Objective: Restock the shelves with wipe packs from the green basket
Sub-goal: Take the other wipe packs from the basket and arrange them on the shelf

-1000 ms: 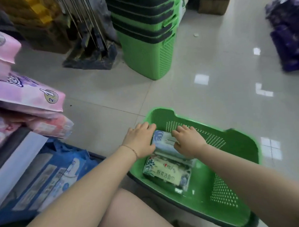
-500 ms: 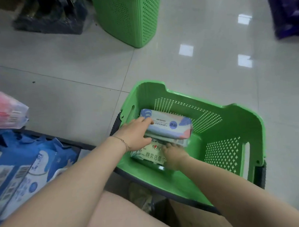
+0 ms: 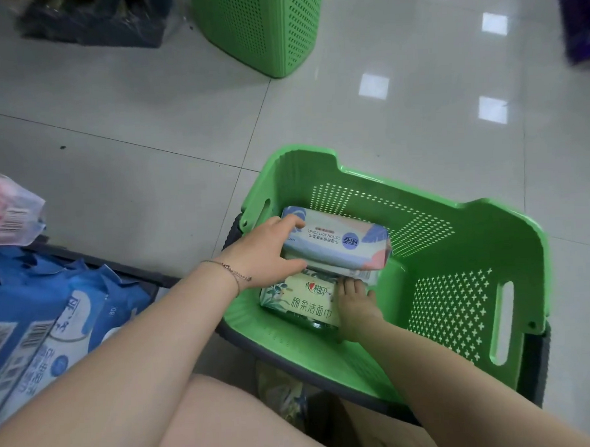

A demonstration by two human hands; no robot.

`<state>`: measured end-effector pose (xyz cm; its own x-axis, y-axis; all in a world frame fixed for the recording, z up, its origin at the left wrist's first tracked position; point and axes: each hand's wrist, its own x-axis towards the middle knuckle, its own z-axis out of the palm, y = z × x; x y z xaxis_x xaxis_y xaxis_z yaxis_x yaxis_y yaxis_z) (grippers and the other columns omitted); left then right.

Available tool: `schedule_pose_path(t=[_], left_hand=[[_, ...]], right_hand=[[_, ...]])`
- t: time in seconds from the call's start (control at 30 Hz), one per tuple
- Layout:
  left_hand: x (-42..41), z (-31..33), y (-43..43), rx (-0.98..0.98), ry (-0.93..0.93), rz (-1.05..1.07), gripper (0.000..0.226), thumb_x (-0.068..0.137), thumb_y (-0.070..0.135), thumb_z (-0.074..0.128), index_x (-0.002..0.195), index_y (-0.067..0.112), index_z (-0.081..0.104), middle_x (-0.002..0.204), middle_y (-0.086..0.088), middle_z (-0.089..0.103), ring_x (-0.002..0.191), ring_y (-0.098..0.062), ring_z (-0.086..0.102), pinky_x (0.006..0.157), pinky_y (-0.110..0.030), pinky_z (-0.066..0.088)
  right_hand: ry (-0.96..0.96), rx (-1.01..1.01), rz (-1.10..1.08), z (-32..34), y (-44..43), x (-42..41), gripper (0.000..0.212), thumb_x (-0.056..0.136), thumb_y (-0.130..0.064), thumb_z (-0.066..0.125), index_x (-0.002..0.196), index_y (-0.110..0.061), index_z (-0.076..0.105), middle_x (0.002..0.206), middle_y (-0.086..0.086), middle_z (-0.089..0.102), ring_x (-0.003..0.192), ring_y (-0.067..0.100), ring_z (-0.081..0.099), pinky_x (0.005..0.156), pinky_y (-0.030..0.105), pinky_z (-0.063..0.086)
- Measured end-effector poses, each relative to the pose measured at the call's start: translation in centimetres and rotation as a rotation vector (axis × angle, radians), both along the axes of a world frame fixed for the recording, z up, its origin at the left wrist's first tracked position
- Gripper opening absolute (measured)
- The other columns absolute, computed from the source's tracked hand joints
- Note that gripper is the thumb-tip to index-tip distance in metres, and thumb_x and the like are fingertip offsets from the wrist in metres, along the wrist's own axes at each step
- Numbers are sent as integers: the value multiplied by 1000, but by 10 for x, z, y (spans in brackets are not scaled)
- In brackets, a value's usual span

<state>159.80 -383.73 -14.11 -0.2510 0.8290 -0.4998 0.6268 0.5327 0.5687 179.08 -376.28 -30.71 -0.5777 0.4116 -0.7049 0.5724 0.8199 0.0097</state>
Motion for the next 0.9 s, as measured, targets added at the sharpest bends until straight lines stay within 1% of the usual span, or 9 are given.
schedule_pose_path(t=[0.03,0.1,0.3,0.43,0.53,0.6,0.73,0.8,0.9], left_hand=[[0,0,0,2,-7,5,59,86,34,63,138,27,35,133,2,42,102,-13,45,84,-27,38],[0,1,-1,4,-10,5,59,86,34,63,138,28,35,133,2,42,104,-13,46,83,-27,38],[0,-2,-4,-2,5,13,59,87,34,61,139,28,34,134,2,42,106,-15,49,87,-30,43],[2,0,-6,-9,8,20,58,87,34,61,138,28,34,135,3,42,104,-15,51,85,-29,44],[3,3,-6,-11,1,32,55,87,33,61,136,29,36,132,4,43,98,-19,60,85,-34,49],[4,7,-7,14,2,57,50,88,31,60,134,28,40,130,5,46,102,-16,56,85,-31,47],[8,24,-12,79,26,159,38,90,22,57,127,25,48,127,5,50,102,-10,51,82,-23,40],[9,35,-16,71,67,147,36,90,22,56,125,23,49,127,5,50,102,-11,49,84,-23,39],[10,56,-22,29,107,130,35,89,25,58,122,24,50,121,3,52,100,-13,50,86,-24,41]], right_hand=[[-29,23,31,-1,-1,0,110,73,-35,76,148,-3,3,142,16,25,131,34,29,106,48,33],[-58,57,61,-2,-2,0,113,71,-32,79,148,-4,1,143,15,25,130,33,29,104,48,36],[-58,71,22,1,-6,-3,92,81,-22,72,145,1,9,145,27,26,134,41,30,106,50,35],[-16,77,120,14,-3,-6,79,83,-31,68,139,1,23,136,22,40,126,37,40,108,47,34],[18,48,208,31,4,-13,85,75,-45,69,136,-3,29,128,17,45,119,34,43,106,46,35],[46,31,255,47,12,-20,80,73,-51,64,133,-5,35,124,14,48,115,32,44,105,46,37],[91,3,318,87,27,-35,71,70,-61,60,119,-10,50,106,7,54,98,24,45,90,39,46],[98,15,389,105,32,-41,71,72,-64,60,119,-11,55,104,6,54,97,22,43,90,37,45],[81,30,478,135,41,-44,74,72,-69,60,119,-12,59,110,7,55,103,24,41,91,39,43]])
